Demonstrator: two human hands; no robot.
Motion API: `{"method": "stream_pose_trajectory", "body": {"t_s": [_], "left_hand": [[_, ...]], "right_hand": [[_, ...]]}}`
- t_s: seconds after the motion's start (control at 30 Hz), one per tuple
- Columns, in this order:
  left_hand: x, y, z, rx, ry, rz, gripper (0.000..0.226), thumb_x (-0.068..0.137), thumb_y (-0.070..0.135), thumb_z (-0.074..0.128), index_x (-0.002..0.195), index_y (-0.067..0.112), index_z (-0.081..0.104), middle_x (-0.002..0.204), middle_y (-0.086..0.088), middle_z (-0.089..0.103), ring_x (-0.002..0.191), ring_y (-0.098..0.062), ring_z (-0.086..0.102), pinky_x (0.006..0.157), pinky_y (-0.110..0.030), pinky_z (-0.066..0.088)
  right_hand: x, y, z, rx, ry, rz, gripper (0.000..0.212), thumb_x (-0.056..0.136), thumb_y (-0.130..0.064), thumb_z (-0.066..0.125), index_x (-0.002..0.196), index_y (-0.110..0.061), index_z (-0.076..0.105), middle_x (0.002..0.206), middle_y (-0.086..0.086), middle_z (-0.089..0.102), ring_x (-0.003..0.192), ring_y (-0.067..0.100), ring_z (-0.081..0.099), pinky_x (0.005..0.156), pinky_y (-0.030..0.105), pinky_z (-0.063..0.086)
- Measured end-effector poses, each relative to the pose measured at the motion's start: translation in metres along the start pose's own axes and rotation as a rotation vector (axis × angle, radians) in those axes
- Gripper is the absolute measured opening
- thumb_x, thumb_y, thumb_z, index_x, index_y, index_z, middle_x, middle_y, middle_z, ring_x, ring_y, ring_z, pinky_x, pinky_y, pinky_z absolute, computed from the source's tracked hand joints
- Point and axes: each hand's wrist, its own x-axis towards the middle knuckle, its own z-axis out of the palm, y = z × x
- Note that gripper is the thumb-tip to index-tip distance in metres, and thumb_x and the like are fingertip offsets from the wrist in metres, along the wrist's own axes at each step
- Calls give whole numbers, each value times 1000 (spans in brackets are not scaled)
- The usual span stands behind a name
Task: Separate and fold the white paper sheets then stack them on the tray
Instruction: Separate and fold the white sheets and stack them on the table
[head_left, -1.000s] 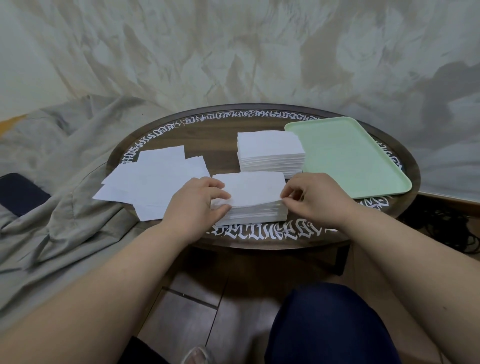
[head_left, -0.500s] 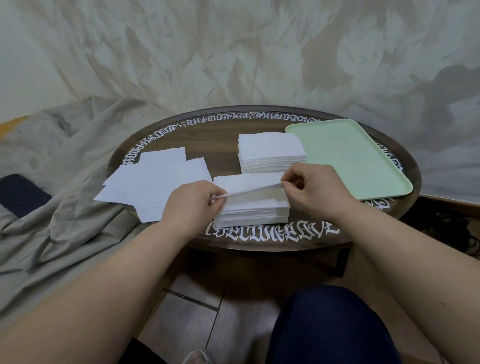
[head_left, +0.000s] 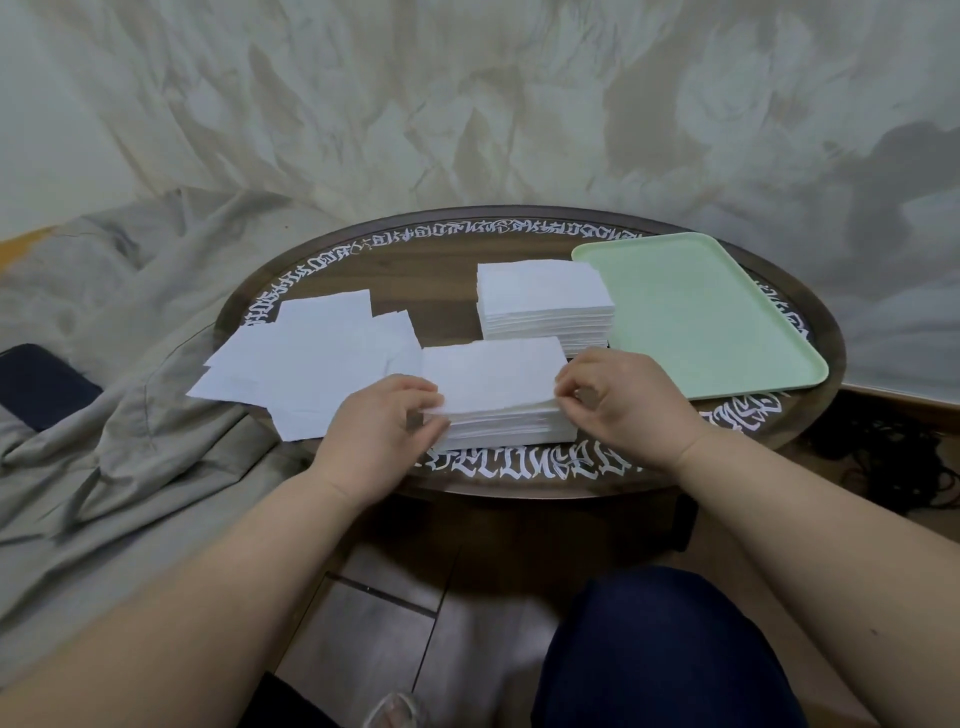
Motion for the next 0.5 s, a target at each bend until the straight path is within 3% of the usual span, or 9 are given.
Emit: {"method": "stream_pose_trajectory", "body": {"t_s": [0.2,0.37,0.5], "left_hand": [[-1,3,-3,18,-38,-7,31,86,26,74,115,14,73,124,3,66,109,-17,63,98,-27,44],[-3,2,1,3,-46,-40,27,87,25,73,114,21,73,137,7,57,109,-16,63,95,-27,43],[-3,-2,4,-8,-69,-40,24,91,20,68,115,21,73,134,5,61,120,-20,58,103,-33,42]], "right_hand": [[0,-2,-6,-12,-73,34,6,84,-18,67,81,-15,72,82,-3,65,80,21,61,69,28,44],[-1,-1,-5,-7,-112,43,7,84,-25,70,81,-18,71,97,-2,65,87,20,62,74,33,49],[-1,0,-7,-34,-171,84,6,86,-19,66,83,-15,70,94,0,62,89,22,60,74,32,46]]}}
